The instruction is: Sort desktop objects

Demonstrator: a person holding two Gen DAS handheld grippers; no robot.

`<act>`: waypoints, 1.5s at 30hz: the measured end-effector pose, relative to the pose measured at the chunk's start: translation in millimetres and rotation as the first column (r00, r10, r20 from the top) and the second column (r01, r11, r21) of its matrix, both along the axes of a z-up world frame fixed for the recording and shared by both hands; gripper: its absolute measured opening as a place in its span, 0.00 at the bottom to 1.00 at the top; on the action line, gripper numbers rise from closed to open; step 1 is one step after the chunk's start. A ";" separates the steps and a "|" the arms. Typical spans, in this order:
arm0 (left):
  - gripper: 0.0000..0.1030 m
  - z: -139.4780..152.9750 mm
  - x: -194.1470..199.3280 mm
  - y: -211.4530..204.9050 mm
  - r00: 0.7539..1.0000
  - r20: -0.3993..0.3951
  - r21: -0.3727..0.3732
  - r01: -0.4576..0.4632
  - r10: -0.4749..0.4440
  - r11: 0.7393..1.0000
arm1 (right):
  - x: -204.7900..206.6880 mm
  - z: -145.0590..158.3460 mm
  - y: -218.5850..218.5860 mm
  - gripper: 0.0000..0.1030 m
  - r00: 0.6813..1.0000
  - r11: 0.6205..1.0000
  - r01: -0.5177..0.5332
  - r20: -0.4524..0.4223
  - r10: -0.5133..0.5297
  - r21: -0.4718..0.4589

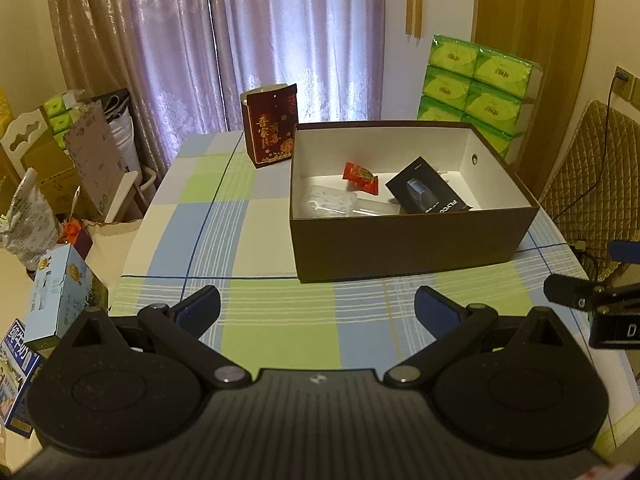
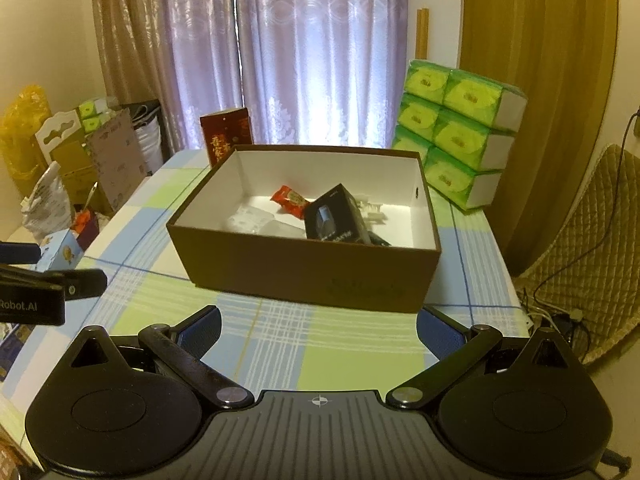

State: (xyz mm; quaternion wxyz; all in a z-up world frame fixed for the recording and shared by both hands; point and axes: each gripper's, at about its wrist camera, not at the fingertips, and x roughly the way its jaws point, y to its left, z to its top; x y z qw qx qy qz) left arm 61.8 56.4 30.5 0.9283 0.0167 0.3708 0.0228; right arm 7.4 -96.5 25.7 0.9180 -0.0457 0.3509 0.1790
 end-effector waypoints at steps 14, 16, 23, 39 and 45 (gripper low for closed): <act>0.99 2.9 -49.7 -35.1 1.000 0.011 0.023 -0.027 0.026 0.999 | -45.7 -3.9 -38.0 0.98 1.000 1.000 -0.010 -0.023 0.010 0.012; 0.99 2.7 -56.8 -38.3 0.999 0.010 0.024 -0.031 0.030 0.999 | -53.6 -4.1 -42.1 0.98 1.000 1.000 -0.009 -0.026 0.010 0.010; 0.99 1.3 -80.7 -46.9 0.999 0.005 0.022 -0.042 0.042 0.999 | -76.4 -1.6 -52.4 0.98 1.000 1.000 -0.016 -0.023 0.016 0.007; 0.99 2.2 -117.1 -57.6 0.998 0.007 0.034 -0.061 0.060 0.998 | -106.3 -1.4 -60.0 0.98 0.999 0.999 -0.034 -0.019 0.034 0.013; 0.99 -1.1 -125.8 -59.9 0.998 -0.006 0.033 -0.068 0.068 0.997 | -112.9 -4.4 -61.9 0.98 0.999 0.999 -0.040 -0.027 0.040 0.010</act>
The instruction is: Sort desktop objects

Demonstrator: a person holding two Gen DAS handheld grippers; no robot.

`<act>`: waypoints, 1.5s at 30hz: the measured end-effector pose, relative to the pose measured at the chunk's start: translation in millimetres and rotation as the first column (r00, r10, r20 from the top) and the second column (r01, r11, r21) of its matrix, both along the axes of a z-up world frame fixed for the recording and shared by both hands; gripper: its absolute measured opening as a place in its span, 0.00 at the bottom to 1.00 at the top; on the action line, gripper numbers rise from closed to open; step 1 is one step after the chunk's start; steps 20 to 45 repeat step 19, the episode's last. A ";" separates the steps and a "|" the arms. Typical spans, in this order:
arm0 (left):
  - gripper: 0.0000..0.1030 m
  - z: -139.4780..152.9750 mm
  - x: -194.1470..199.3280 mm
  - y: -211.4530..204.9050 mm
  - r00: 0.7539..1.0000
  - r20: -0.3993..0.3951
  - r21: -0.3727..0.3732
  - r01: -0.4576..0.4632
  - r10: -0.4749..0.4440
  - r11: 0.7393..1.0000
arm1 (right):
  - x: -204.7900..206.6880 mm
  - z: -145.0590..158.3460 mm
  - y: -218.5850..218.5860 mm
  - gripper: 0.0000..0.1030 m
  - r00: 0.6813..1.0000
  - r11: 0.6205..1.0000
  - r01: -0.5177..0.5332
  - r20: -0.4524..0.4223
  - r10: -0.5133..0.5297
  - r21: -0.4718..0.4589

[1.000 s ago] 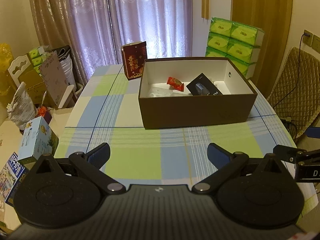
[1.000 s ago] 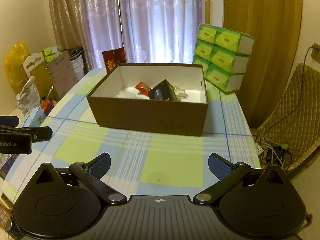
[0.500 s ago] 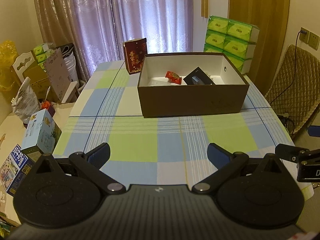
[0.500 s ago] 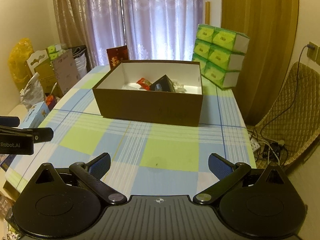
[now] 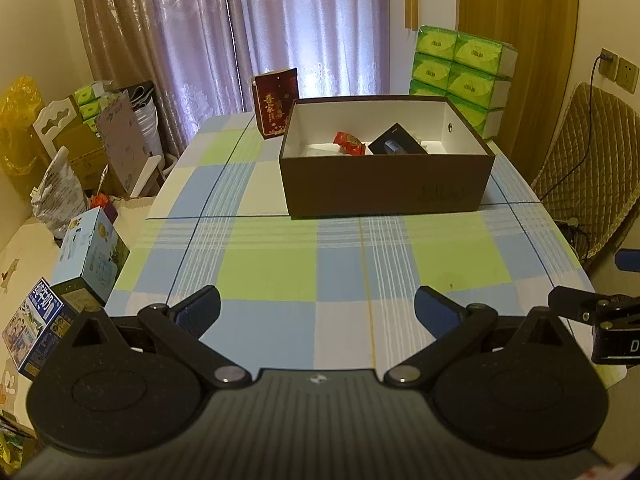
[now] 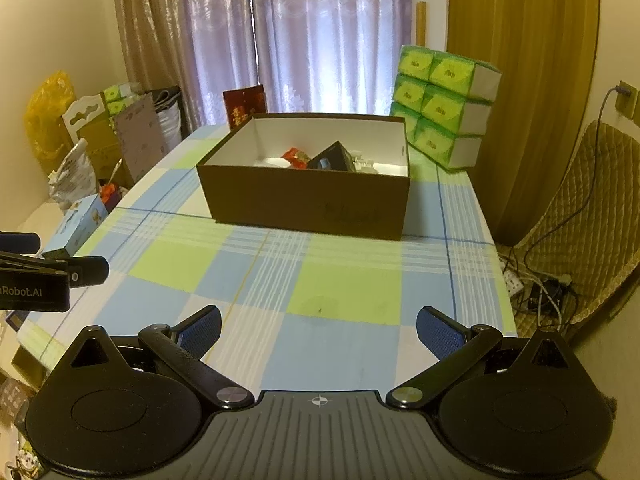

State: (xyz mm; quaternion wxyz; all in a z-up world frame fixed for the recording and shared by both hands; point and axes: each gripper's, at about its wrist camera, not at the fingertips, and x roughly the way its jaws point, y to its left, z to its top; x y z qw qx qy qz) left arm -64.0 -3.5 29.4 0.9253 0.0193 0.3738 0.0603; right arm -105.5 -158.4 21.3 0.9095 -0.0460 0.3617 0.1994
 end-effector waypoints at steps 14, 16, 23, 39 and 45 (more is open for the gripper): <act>0.99 -4.7 -4.8 -4.9 1.000 -0.014 -0.010 -0.002 0.002 1.000 | -0.4 -4.8 -0.3 0.98 1.000 1.000 -0.009 -0.013 0.009 -0.008; 0.99 -3.7 -2.2 -5.4 1.000 -0.009 -0.012 0.002 -0.002 1.000 | 0.9 -4.3 0.1 0.98 1.000 1.000 -0.004 -0.011 0.004 -0.009; 0.99 -2.4 2.8 -4.2 1.000 -0.003 -0.010 0.004 -0.004 1.000 | 3.6 -2.9 0.9 0.98 1.000 1.000 0.003 -0.006 -0.003 -0.010; 0.99 -2.4 2.8 -4.2 1.000 -0.003 -0.010 0.004 -0.004 1.000 | 3.6 -2.9 0.9 0.98 1.000 1.000 0.003 -0.006 -0.003 -0.010; 0.99 -2.4 2.8 -4.2 1.000 -0.003 -0.010 0.004 -0.004 1.000 | 3.6 -2.9 0.9 0.98 1.000 1.000 0.003 -0.006 -0.003 -0.010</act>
